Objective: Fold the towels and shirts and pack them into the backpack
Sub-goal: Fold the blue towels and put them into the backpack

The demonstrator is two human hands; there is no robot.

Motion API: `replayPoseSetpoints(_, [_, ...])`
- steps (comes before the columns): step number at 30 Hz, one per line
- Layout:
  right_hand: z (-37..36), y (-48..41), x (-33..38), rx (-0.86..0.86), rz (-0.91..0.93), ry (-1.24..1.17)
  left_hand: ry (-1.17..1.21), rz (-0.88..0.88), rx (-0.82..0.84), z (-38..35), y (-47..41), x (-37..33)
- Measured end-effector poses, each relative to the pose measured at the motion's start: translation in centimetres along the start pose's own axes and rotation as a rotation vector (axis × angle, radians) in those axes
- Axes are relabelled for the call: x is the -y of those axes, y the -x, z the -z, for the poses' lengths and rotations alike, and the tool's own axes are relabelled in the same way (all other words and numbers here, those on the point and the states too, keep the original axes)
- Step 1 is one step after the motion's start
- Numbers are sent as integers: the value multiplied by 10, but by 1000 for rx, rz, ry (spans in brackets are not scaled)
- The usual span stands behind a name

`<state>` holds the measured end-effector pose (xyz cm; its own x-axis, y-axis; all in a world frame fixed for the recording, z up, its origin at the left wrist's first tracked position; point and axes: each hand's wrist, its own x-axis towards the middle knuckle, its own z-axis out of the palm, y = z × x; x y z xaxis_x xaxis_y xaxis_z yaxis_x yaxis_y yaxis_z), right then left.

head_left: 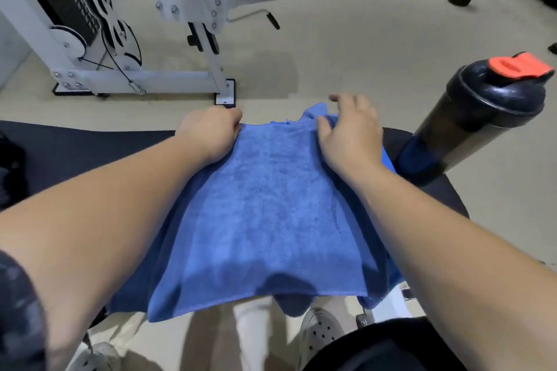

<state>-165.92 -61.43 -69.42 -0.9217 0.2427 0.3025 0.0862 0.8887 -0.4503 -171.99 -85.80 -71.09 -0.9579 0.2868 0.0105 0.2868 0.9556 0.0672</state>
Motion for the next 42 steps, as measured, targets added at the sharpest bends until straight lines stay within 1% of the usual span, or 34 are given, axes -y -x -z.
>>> replayPoseSetpoints(1, [-2, 10, 12, 22, 93, 14, 21, 14, -13, -4, 0, 1])
replayPoseSetpoints(3, [-9, 31, 32, 216, 184, 108, 50, 39, -44, -7, 2, 5])
replayPoseSetpoints(5, [-18, 48, 37, 440, 191, 291, 50, 65, -71, -5, 8, 7])
replayPoseSetpoints(6, [-22, 55, 33, 508, 187, 372, 42, 72, -89, -3, 13, 7])
replayPoseSetpoints(7, [-25, 59, 29, 537, 190, 431, 39, 76, -108, 1, 19, 8])
replayPoseSetpoints(10, [-25, 59, 16, 538, 206, 468, 73, 51, -142, 14, 51, 12])
replayPoseSetpoints(12, [-22, 55, 11, 539, 210, 463, 73, 54, -127, 21, 80, 19])
replayPoseSetpoints(18, [-19, 56, 9, 530, 243, 474, 75, 252, 84, 34, 167, 65])
replayPoseSetpoints(22, [-8, 59, 29, 487, 311, 511, 57, 321, 117, 32, 201, 76])
replayPoseSetpoints(25, [-1, 76, 62, 518, 376, 417, 121, 354, 84, 22, 213, 71])
replayPoseSetpoints(28, [-7, 102, 88, 622, 433, 337, 234, 361, 16, 14, 215, 66])
replayPoseSetpoints(31, [-22, 125, 85, 685, 439, 343, 331, 344, -6, 13, 216, 58])
replayPoseSetpoints(35, [-31, 130, 72, 685, 441, 369, 357, 309, -4, 13, 218, 54])
replayPoseSetpoints(38, [-28, 127, 73, 703, 439, 354, 417, 327, -76, 14, 218, 56])
replayPoseSetpoints(42, [-26, 123, 74, 742, 424, 345, 429, 381, -188, 25, 213, 61])
